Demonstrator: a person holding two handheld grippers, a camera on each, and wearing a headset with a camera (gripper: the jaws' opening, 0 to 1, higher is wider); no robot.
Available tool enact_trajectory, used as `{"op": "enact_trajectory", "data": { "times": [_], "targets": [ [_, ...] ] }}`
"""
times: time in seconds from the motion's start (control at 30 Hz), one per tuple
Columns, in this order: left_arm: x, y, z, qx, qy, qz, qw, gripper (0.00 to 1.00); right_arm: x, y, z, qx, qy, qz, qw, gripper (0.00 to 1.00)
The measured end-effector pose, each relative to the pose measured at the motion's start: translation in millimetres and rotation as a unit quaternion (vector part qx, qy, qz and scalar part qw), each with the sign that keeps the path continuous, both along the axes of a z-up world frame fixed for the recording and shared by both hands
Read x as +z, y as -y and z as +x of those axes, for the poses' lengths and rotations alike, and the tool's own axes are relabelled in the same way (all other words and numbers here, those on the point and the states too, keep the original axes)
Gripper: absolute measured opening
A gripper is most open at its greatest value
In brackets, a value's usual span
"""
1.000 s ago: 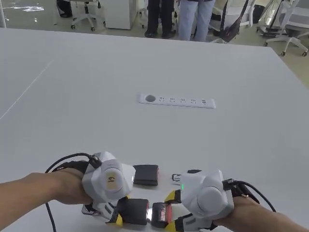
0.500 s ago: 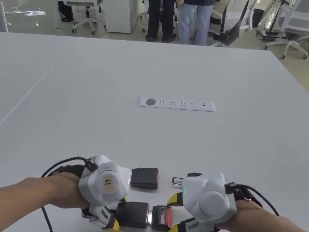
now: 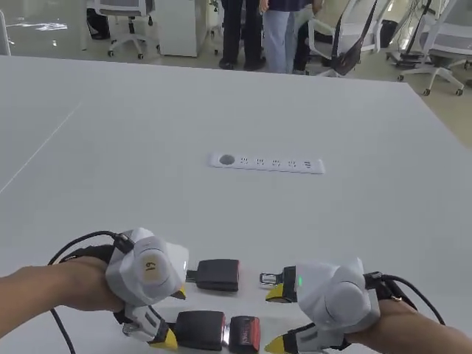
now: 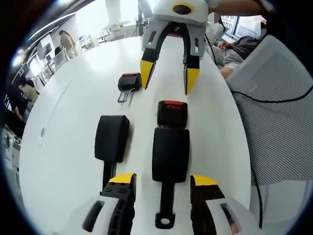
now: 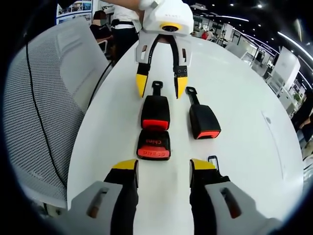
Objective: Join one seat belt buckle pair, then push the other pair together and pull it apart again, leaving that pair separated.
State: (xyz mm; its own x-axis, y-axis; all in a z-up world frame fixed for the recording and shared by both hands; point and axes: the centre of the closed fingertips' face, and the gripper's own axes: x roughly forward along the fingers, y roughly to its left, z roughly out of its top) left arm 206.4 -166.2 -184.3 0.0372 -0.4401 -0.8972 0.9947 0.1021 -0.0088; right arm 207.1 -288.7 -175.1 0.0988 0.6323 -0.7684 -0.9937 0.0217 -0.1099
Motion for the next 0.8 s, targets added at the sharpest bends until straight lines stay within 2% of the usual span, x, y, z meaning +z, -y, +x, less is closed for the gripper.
{"op": "enact_trajectory", "data": {
  "times": [0.1, 0.37, 0.5, 0.63, 0.8],
  "targets": [
    [4.2, -0.1, 3.6, 0.002, 0.004, -0.003, 1.0000, 0.46, 3.0, 5.9, 7.0, -0.007, 0.005, 0.001, 1.0000, 0.40],
    [14.2, -4.8, 22.5, 0.014, 0.016, -0.011, 0.9997, 0.46, 9.1, 17.4, 22.9, -0.021, 0.016, 0.001, 0.9997, 0.41],
    [19.8, -1.6, 28.2, 0.019, 0.021, -0.013, 0.9995, 0.46, 10.9, 23.1, 31.0, -0.027, 0.019, 0.000, 0.9995, 0.41],
    [18.2, 0.4, 35.2, 0.020, 0.024, -0.014, 0.9994, 0.46, 12.3, 27.4, 38.5, -0.030, 0.022, 0.000, 0.9993, 0.41],
    [17.1, 1.7, 49.2, 0.022, 0.027, -0.015, 0.9993, 0.46, 12.1, 32.2, 45.2, -0.033, 0.023, -0.001, 0.9992, 0.41]
  ]
}}
